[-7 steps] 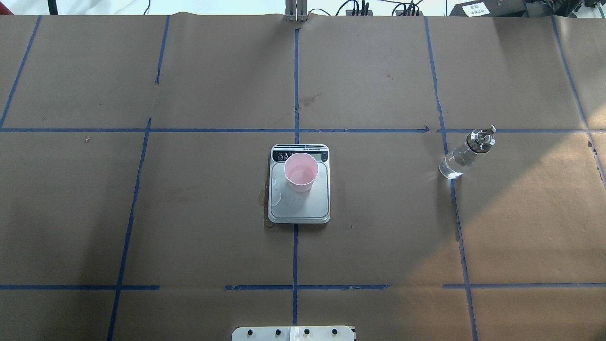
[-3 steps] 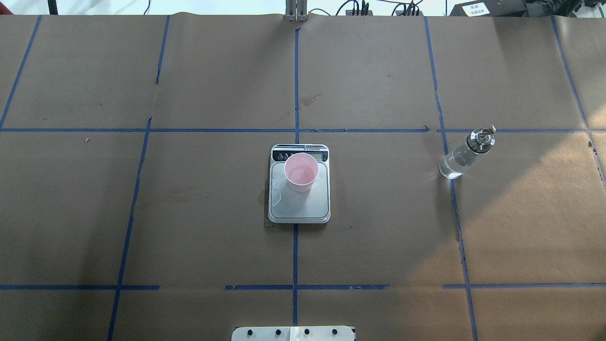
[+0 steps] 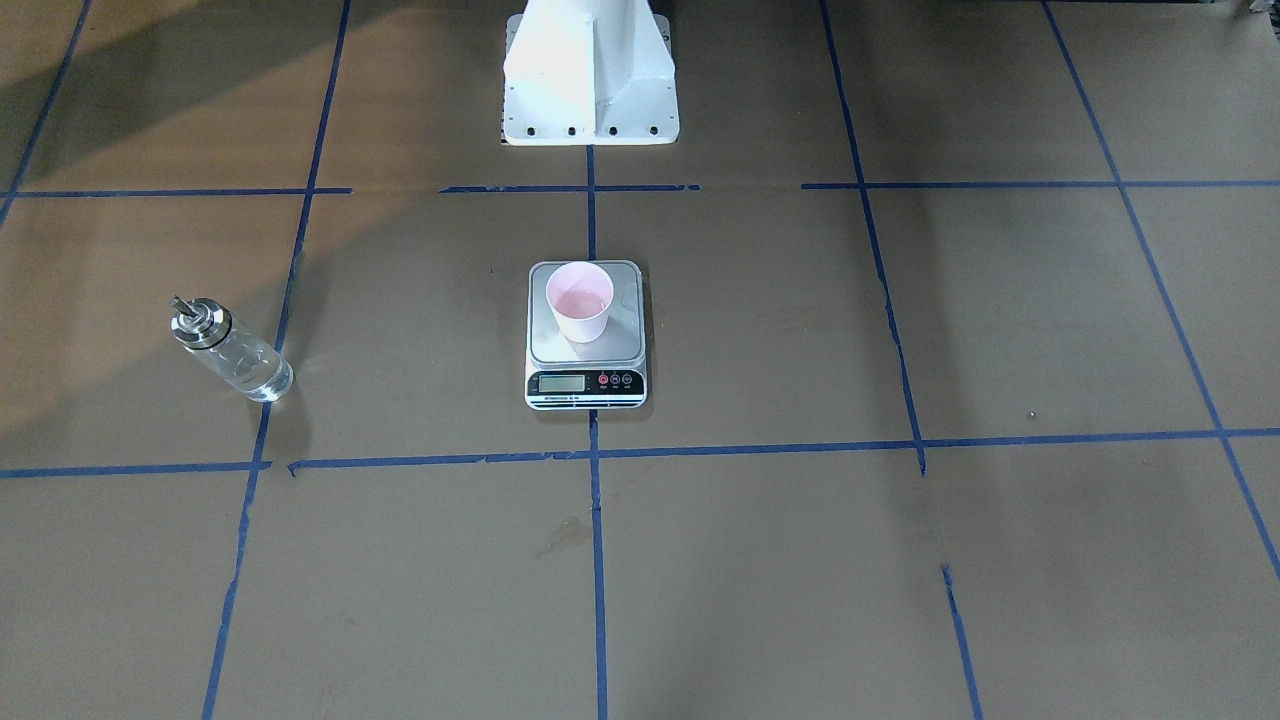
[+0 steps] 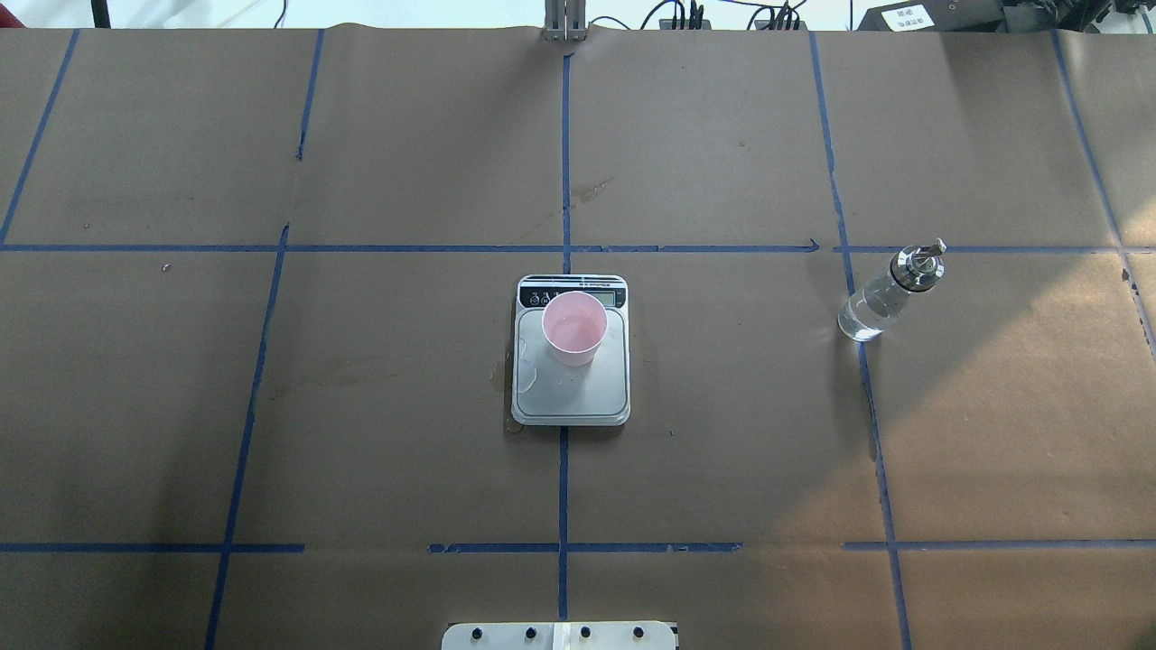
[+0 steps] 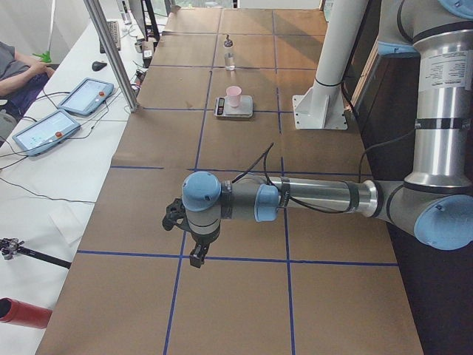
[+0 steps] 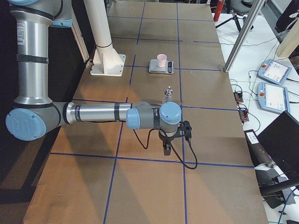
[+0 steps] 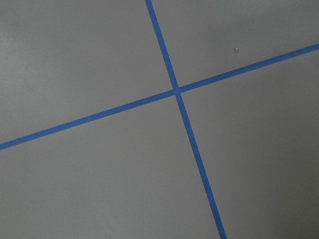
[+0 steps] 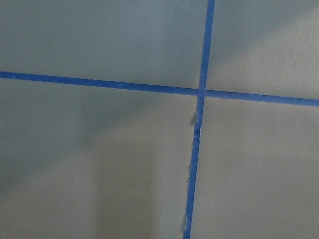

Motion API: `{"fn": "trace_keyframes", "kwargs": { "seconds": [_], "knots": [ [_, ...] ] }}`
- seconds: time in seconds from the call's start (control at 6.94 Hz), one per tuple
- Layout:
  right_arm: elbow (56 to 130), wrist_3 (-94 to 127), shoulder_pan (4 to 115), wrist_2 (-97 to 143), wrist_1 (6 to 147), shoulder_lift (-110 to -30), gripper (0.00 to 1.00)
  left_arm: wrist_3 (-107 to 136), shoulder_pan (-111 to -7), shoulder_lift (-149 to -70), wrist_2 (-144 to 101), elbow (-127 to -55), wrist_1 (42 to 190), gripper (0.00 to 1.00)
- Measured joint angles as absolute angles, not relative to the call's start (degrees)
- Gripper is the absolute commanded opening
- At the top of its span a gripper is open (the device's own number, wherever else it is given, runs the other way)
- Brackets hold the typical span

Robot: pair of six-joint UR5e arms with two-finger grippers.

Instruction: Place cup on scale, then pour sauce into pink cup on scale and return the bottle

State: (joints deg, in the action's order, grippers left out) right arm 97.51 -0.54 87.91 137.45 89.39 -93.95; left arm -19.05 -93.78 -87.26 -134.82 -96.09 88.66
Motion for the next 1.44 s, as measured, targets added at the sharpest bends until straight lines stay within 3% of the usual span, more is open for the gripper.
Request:
{"fn": "trace_keyframes", "kwargs": {
  "seconds": [1.44],
  "knots": [
    [97.5, -0.6, 88.5, 137.4, 89.4, -93.9, 1.00, -1.2, -93.8, -87.5, -134.8, -96.6, 91.3, 1.00]
  ]
}}
